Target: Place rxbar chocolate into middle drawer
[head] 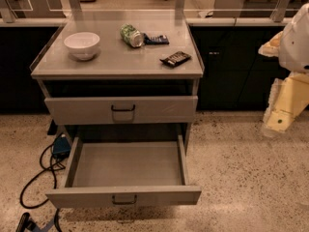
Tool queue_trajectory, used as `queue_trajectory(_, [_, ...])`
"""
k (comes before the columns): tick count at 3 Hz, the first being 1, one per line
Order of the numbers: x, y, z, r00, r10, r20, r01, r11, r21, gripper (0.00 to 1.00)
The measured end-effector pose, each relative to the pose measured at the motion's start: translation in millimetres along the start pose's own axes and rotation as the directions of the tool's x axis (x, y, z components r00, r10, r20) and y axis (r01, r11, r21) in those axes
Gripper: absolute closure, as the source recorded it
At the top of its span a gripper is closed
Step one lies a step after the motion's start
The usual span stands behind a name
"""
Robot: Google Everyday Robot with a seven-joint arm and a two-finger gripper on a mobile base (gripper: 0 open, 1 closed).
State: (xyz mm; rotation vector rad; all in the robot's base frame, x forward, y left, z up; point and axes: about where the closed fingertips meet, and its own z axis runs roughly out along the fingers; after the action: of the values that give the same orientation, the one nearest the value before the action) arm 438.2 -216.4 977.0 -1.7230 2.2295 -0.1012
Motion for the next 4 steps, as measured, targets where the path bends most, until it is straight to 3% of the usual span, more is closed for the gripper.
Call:
queue_trajectory(2, [-4.2,-9.5,2.0,1.000,-0.021,0.003,0.021,0.9997,-0.009,0.00])
queue_trajectory(3, [-20.3,-45.0,23.0,0.996,-0.092,0.006,0.093,0.9934,-0.067,0.00])
queue_trajectory(4, [-53.1,-90.0,65.6,0.979,-0.171,0.109,0.186,0.9710,-0.150,0.00])
